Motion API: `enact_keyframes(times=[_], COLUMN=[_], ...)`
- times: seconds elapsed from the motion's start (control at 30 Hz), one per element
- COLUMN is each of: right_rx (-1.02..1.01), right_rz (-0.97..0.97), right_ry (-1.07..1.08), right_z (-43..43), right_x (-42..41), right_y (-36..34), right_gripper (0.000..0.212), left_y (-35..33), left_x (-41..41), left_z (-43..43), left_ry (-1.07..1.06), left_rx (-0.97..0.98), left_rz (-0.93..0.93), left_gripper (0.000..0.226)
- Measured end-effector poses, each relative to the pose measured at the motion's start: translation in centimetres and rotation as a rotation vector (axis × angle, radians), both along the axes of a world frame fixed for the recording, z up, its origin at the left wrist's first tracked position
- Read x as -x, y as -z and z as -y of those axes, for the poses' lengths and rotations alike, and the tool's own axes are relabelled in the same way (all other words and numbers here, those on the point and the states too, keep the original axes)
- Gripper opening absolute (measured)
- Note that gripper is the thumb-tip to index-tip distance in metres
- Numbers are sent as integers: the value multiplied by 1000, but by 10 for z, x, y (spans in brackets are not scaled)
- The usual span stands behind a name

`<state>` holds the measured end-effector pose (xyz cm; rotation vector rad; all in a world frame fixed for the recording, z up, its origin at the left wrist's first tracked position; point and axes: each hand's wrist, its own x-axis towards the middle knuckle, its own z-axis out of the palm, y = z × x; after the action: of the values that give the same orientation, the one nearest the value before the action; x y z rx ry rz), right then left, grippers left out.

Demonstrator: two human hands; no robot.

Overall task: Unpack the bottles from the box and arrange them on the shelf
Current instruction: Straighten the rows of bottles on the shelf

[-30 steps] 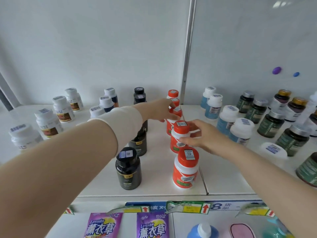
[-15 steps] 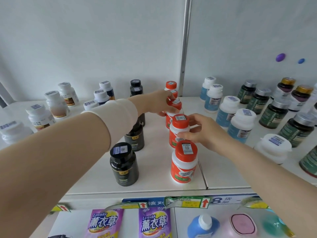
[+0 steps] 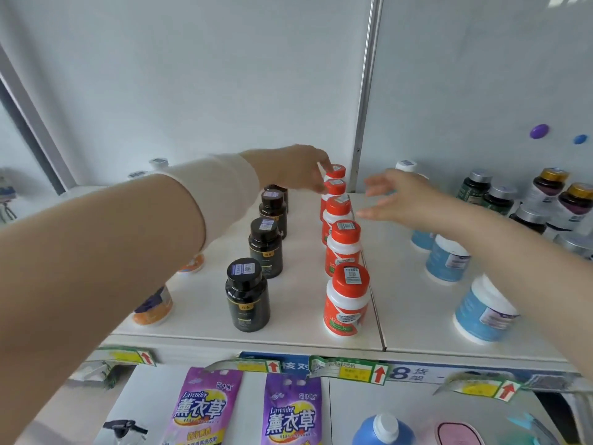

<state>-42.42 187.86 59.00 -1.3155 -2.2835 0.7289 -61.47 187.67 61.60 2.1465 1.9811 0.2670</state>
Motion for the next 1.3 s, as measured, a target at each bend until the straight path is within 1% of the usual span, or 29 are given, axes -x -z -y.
enact_keyframes(times=[0.07, 0.13, 0.2, 0.27, 0.33, 0.4, 0.47, 0.57, 0.7, 0.83, 0.93, 1.03, 1.13, 1.3], right_rx=[-145, -283, -367, -415, -423, -385, -322, -171, 27, 136, 193, 204, 199, 200], right_rz=[150, 299, 424, 512, 551, 544, 499, 417, 353, 259, 219, 195, 186, 164], right_ry=[-30, -75, -107, -130, -142, -156, -178, -208, -194, -126, -101, -78, -59, -58], right_z=[-3, -5, -4, -1, 2, 7, 11, 21, 29, 33, 36, 36, 36, 39], right_x=[8, 21, 35, 50, 65, 79, 91, 104, 114, 121, 124, 125, 125, 124], right_y=[-14, -22, -25, -23, -21, -17, -12, -5, 9, 19, 26, 34, 36, 35], right_gripper=[66, 64, 63, 61, 61, 62, 64, 67, 73, 67, 60, 56, 58, 52], left_y=[-10, -16, -17, -13, -8, 0, 9, 19, 32, 43, 48, 52, 52, 51], left_x=[17, 37, 53, 70, 83, 96, 103, 102, 99, 97, 94, 96, 97, 98], left_z=[12, 24, 33, 40, 42, 40, 37, 34, 20, 5, 0, -3, -2, -1], left_ry=[-16, -44, -69, -96, -104, -103, -94, -65, -21, 23, 58, 62, 54, 59], left_rx=[20, 64, 88, 88, 65, 68, 64, 47, 56, 61, 52, 33, 24, 59], left_rz=[-194, -441, -615, -680, -691, -647, -510, -249, -92, -7, 26, 83, 108, 185], left_gripper=[44, 40, 42, 43, 42, 43, 46, 50, 53, 59, 54, 49, 48, 46])
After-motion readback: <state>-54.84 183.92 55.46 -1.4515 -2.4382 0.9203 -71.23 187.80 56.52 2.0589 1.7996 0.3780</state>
